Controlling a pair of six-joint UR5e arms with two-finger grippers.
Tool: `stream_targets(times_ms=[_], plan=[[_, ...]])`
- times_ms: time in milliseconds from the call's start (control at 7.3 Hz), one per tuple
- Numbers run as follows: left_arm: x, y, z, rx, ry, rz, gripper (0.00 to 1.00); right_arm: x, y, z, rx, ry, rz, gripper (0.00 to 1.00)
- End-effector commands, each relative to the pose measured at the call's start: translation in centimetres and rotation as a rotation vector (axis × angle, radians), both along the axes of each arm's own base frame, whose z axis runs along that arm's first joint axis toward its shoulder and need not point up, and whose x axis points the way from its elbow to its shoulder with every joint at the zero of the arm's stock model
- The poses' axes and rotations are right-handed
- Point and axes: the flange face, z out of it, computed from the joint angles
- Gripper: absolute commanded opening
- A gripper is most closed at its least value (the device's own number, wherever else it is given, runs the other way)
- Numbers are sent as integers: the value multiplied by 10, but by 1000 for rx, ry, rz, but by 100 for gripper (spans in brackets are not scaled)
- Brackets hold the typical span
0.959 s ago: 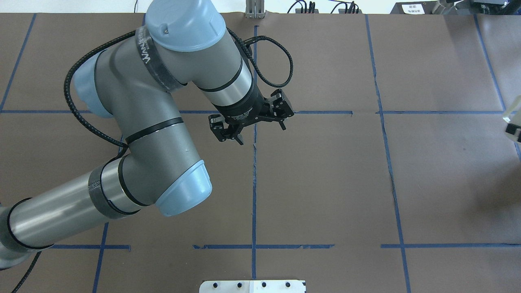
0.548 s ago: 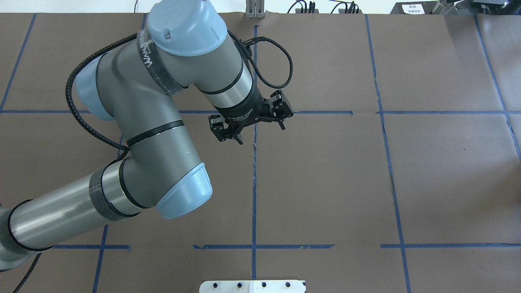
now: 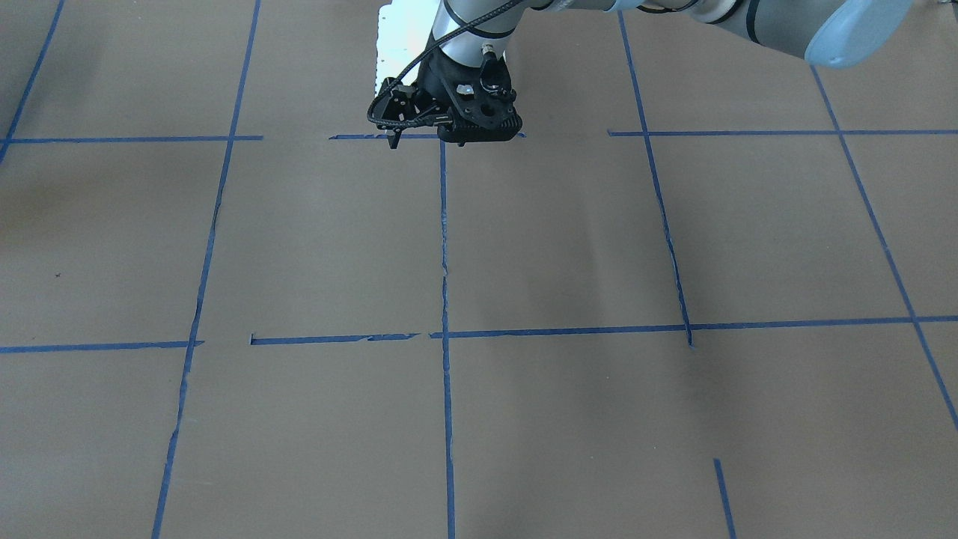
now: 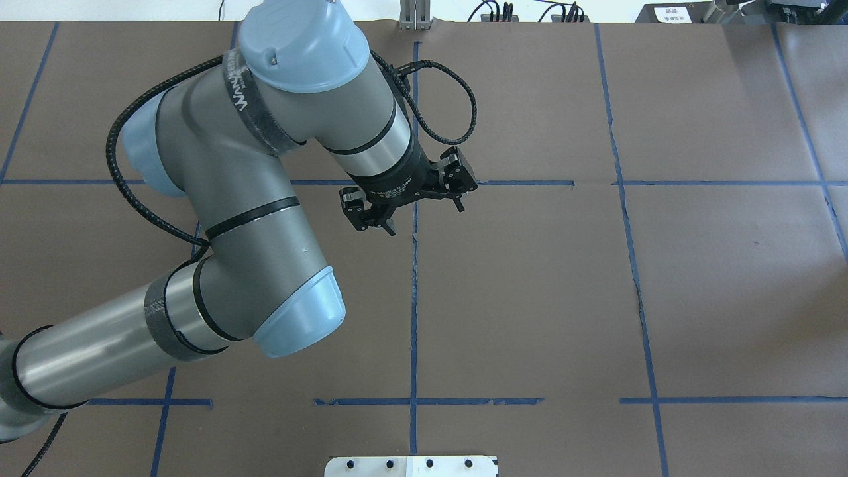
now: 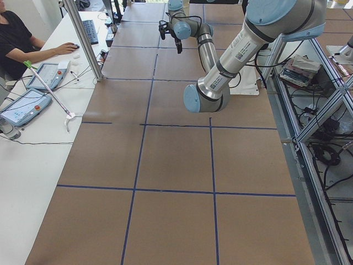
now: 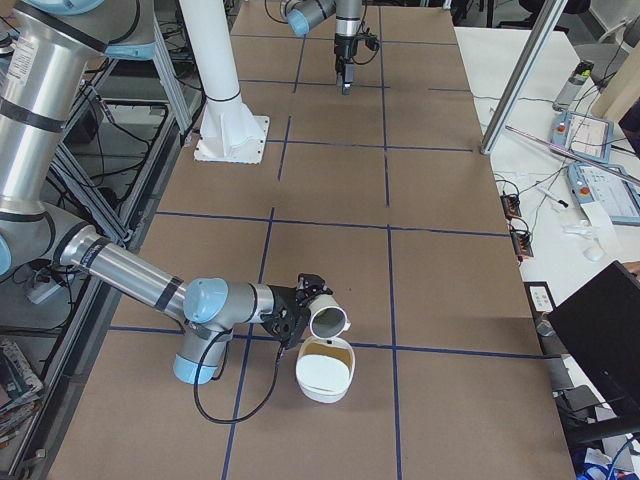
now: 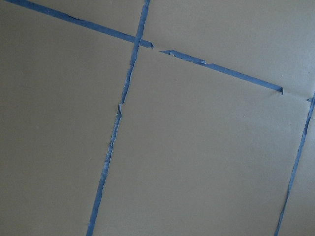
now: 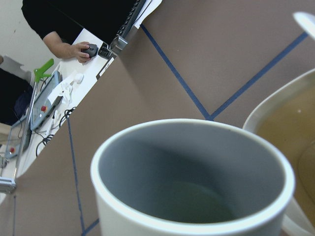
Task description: Left arm hands cup to right arm to dump lemon
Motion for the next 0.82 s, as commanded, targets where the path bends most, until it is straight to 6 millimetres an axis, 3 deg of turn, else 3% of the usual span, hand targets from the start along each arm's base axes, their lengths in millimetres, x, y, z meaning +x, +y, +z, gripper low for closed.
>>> stream_targets(times_ms=[0, 274, 411, 548, 685], plan=[[-2, 0, -1, 1, 2, -2, 100, 4, -6, -11, -129, -257, 115, 26], [-3, 1, -2, 4, 5, -1, 100, 9, -39, -17, -181, -437, 234, 27], [-6, 3, -5, 8, 12, -2, 100, 12, -45, 8, -202, -519, 280, 27], [-9, 5, -8, 12, 21, -5, 100, 17, -25, 40, -189, -619, 319, 27], [-11, 6, -10, 6, 24, -9, 100, 21, -12, 50, -194, -728, 335, 27]])
